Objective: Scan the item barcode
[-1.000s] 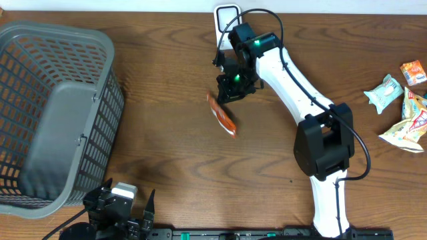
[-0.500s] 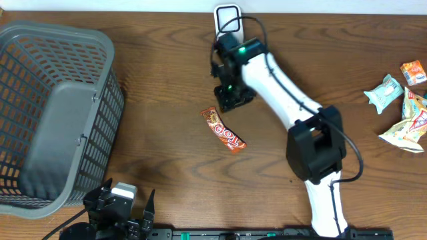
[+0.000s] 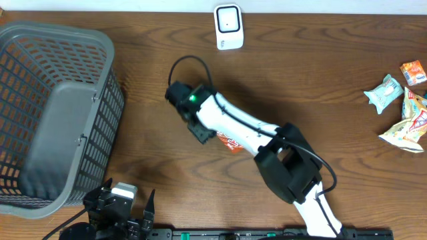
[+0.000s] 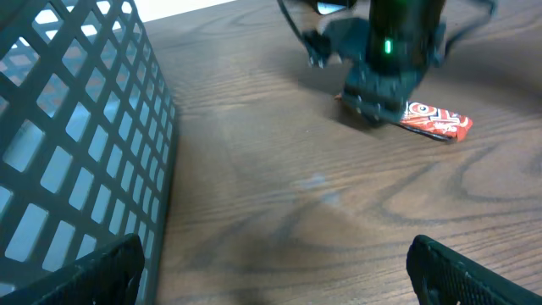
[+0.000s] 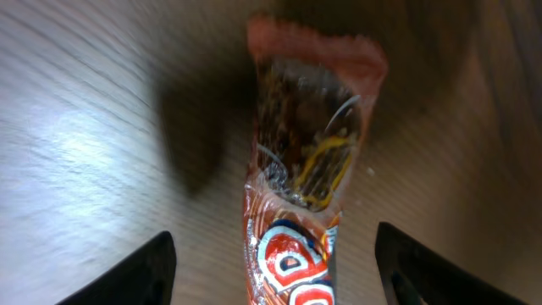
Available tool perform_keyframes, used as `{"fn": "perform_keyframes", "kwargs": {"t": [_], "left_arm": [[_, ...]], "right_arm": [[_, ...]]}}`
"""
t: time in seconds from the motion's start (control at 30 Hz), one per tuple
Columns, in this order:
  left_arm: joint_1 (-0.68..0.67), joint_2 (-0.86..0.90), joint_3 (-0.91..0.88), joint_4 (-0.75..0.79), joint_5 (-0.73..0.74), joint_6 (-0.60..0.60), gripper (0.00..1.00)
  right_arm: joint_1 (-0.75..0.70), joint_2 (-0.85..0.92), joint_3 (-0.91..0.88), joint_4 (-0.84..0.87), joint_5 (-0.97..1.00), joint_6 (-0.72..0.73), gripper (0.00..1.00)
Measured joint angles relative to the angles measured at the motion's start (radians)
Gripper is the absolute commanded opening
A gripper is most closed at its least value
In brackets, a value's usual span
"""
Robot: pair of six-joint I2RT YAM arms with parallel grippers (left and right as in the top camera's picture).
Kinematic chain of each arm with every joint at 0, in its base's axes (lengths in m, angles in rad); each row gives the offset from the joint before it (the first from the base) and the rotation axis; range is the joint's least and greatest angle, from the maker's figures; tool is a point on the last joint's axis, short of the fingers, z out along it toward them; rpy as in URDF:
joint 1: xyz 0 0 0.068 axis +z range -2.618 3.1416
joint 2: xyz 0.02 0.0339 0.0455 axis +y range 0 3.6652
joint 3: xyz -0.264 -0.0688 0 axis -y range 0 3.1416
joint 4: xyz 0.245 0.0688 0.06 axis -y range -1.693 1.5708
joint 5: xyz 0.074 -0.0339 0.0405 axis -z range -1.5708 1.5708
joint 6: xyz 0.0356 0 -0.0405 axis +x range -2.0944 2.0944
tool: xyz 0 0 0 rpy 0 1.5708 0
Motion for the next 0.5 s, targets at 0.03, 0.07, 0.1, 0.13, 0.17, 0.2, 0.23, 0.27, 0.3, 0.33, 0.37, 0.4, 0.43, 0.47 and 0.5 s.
{"fn": "perform_keyframes", "kwargs": {"t": [0.03, 0.07, 0.1, 0.13, 0.17, 0.2, 0.23, 0.27, 0.3, 0.33, 0.37, 0.4, 0.43, 0.47, 0.5], "left_arm": [[0.0, 0.0, 0.0, 0.0, 0.0, 0.0, 0.98], [0.0, 0.0, 0.0, 0.0, 0.0, 0.0, 0.98], [0.0, 0.0, 0.0, 0.0, 0.0, 0.0, 0.98], [0.0, 0.0, 0.0, 0.0, 0.0, 0.0, 0.98], [0.0, 0.0, 0.0, 0.0, 0.0, 0.0, 0.98], [0.0, 0.0, 0.0, 0.0, 0.0, 0.0, 0.98], [0.0, 0.0, 0.0, -0.001, 0.0, 0.0, 0.98], [0.0, 0.0, 0.0, 0.0, 0.0, 0.0, 0.98], [0.0, 0.0, 0.0, -0.001, 0.0, 0.0, 0.98], [0.0, 0.0, 0.0, 0.0, 0.0, 0.0, 0.98], [0.0, 0.0, 0.0, 0.0, 0.0, 0.0, 0.98], [0.0, 0.0, 0.0, 0.0, 0.0, 0.0, 0.98], [0.0, 0.0, 0.0, 0.0, 0.0, 0.0, 0.98], [0.0, 0.0, 0.0, 0.0, 0.0, 0.0, 0.99], [0.0, 0.0, 0.0, 0.0, 0.0, 0.0, 0.98]], "right_arm": [[0.008, 0.0, -0.024, 0.016, 0.026, 0.013, 0.48], [0.02, 0.0, -0.06, 0.038, 0.069, 0.024, 0.38], [0.029, 0.001, -0.082, 0.047, 0.111, 0.044, 0.32], [0.033, -0.002, -0.097, 0.069, 0.131, 0.052, 0.23], [0.034, -0.002, -0.114, 0.092, 0.159, 0.061, 0.13], [0.034, -0.006, -0.134, 0.113, 0.181, 0.069, 0.07], [0.033, -0.011, -0.164, 0.138, 0.206, 0.072, 0.01], [0.033, -0.021, -0.203, 0.165, 0.245, 0.072, 0.01], [0.034, -0.028, -0.22, 0.176, 0.262, 0.074, 0.01], [0.034, -0.039, -0.241, 0.184, 0.274, 0.075, 0.01], [0.033, -0.041, -0.248, 0.178, 0.275, 0.069, 0.01], [0.033, -0.042, -0.248, 0.173, 0.274, 0.064, 0.01], [0.032, -0.042, -0.243, 0.158, 0.259, 0.052, 0.01], [0.03, -0.042, -0.237, 0.147, 0.246, 0.044, 0.01], [0.022, -0.042, -0.216, 0.103, 0.195, 0.021, 0.01]]}}
